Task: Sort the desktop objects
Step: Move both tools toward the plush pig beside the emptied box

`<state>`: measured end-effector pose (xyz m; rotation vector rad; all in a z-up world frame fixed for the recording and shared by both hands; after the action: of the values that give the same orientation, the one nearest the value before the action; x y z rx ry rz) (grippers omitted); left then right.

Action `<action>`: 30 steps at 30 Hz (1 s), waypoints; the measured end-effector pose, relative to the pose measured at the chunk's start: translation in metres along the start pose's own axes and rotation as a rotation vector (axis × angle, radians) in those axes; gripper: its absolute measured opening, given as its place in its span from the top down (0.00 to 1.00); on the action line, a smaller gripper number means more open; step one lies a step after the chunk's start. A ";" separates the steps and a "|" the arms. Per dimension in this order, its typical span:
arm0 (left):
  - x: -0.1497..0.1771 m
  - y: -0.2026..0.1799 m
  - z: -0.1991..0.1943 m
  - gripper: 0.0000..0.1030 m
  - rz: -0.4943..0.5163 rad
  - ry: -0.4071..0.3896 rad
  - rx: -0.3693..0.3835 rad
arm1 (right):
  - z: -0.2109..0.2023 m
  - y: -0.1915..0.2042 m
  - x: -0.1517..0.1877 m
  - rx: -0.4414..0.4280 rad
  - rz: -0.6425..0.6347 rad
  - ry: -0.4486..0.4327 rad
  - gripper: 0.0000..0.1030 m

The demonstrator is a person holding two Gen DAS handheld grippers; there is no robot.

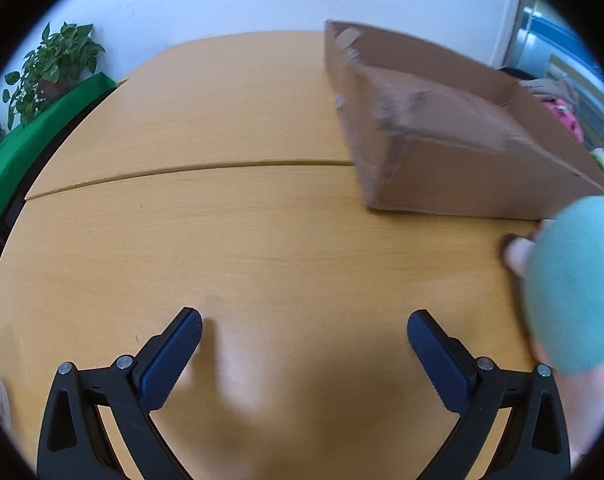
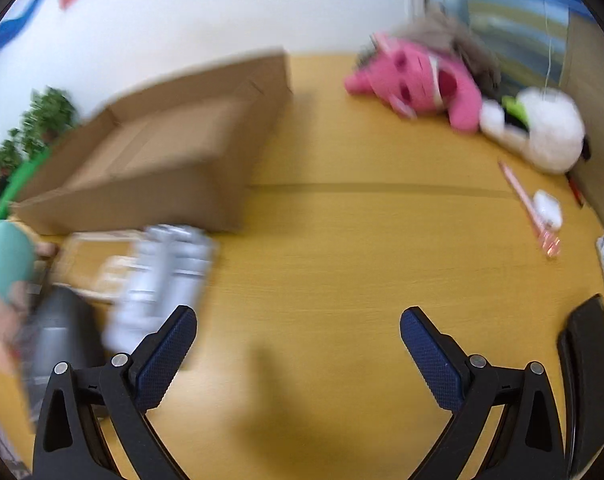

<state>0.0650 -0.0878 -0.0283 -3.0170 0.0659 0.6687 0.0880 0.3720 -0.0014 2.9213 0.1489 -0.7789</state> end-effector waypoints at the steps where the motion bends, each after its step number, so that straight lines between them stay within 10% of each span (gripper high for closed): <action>1: 0.003 -0.015 -0.019 0.01 0.024 -0.040 -0.002 | -0.017 0.012 0.000 -0.017 -0.014 -0.035 0.00; 9: 0.018 -0.138 -0.156 0.00 0.150 -0.319 0.046 | -0.104 0.098 0.003 -0.103 -0.055 -0.214 0.00; 30: 0.014 -0.166 -0.122 0.01 0.102 -0.239 0.095 | -0.068 0.167 0.020 -0.074 -0.128 -0.129 0.00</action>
<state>0.1379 0.0707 0.0827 -2.8353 0.2350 0.9989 0.1595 0.2173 0.0608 2.8036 0.3472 -0.9562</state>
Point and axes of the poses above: each gripper's, at about its wrist camera, not at the fingertips, and z roughly the way its jaws point, y to its left, x to its underside, the point moved 3 cm from there along z, roughly the way its jaws point, and after that the axes turned 11 degrees about y, right-handed, at the moved point
